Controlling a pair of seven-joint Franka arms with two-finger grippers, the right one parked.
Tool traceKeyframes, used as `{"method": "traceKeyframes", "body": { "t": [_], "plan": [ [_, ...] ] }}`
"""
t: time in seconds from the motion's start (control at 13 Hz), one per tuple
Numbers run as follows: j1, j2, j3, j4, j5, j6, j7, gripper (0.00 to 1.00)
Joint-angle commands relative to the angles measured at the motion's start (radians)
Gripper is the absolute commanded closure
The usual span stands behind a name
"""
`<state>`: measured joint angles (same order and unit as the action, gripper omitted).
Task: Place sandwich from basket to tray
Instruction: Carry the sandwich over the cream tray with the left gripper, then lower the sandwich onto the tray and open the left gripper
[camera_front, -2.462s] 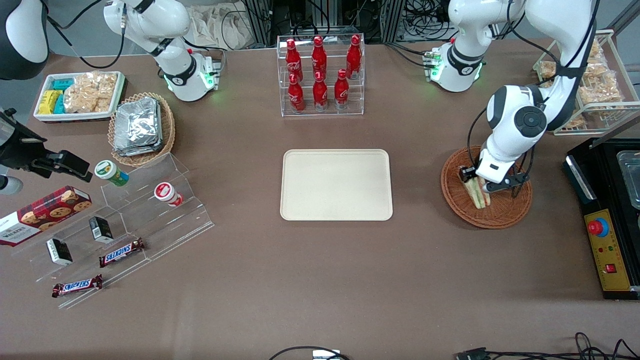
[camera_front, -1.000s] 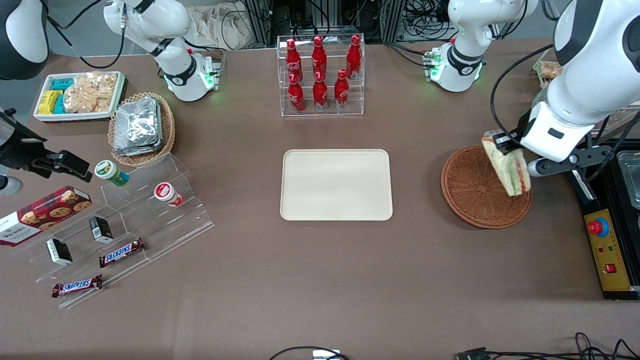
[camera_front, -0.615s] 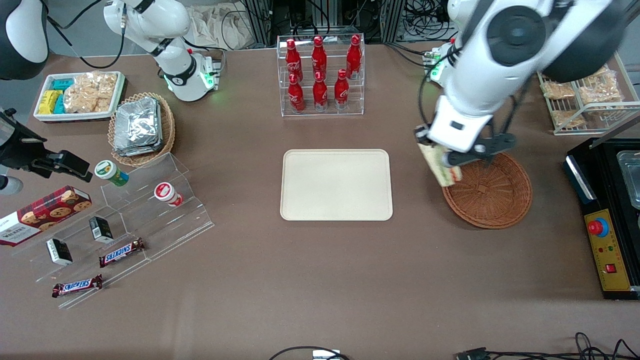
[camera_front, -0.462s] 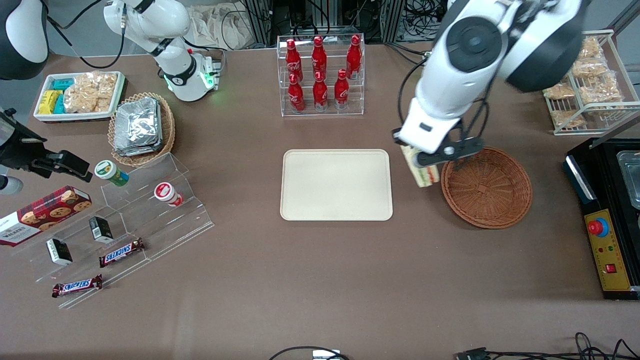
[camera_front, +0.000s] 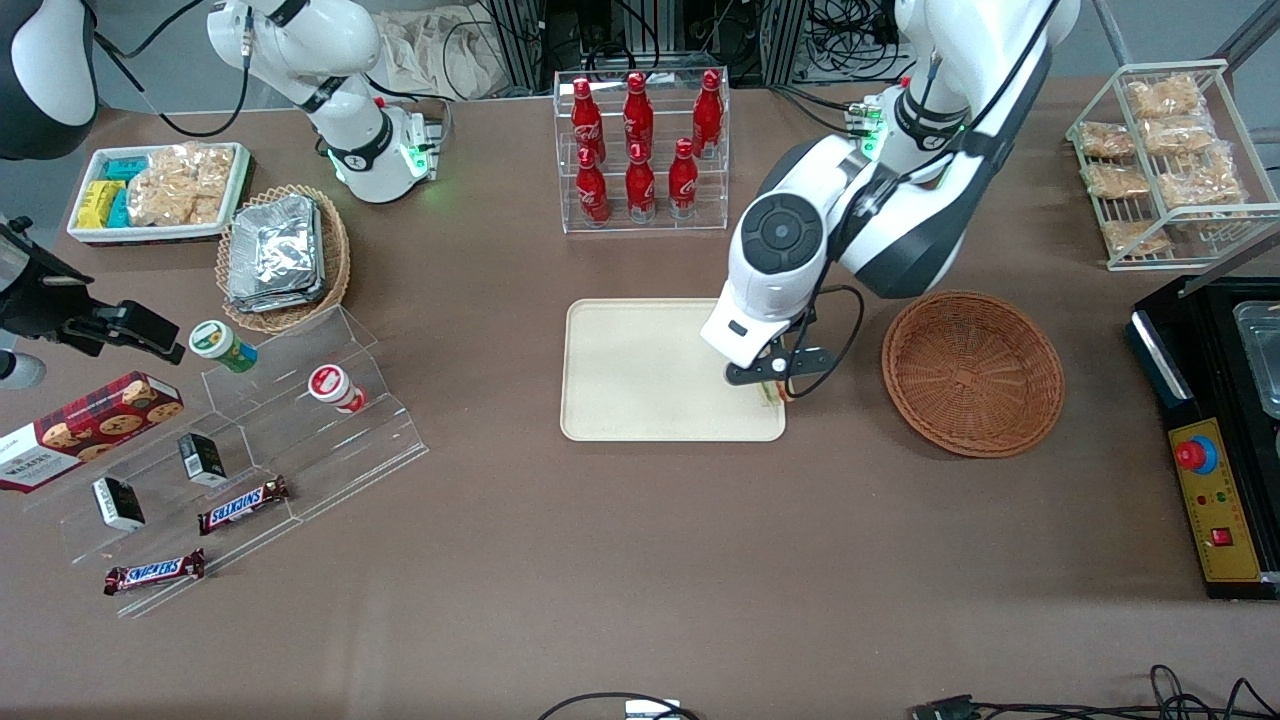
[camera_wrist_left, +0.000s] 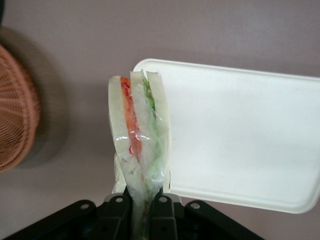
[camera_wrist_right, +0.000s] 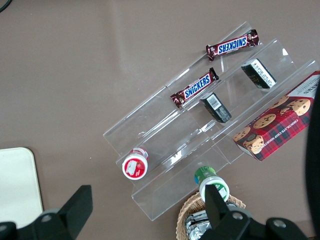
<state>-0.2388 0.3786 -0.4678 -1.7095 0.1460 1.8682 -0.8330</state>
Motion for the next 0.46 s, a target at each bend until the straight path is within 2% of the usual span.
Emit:
{"method": "traceKeyframes", "body": {
  "t": [0.0, 0.38],
  "plan": [
    [-0.008, -0.044, 0.005, -0.131, 0.029, 0.127, -0.006, 1.00],
    [-0.010, -0.032, 0.006, -0.291, 0.085, 0.319, -0.005, 1.00]
  ]
}}
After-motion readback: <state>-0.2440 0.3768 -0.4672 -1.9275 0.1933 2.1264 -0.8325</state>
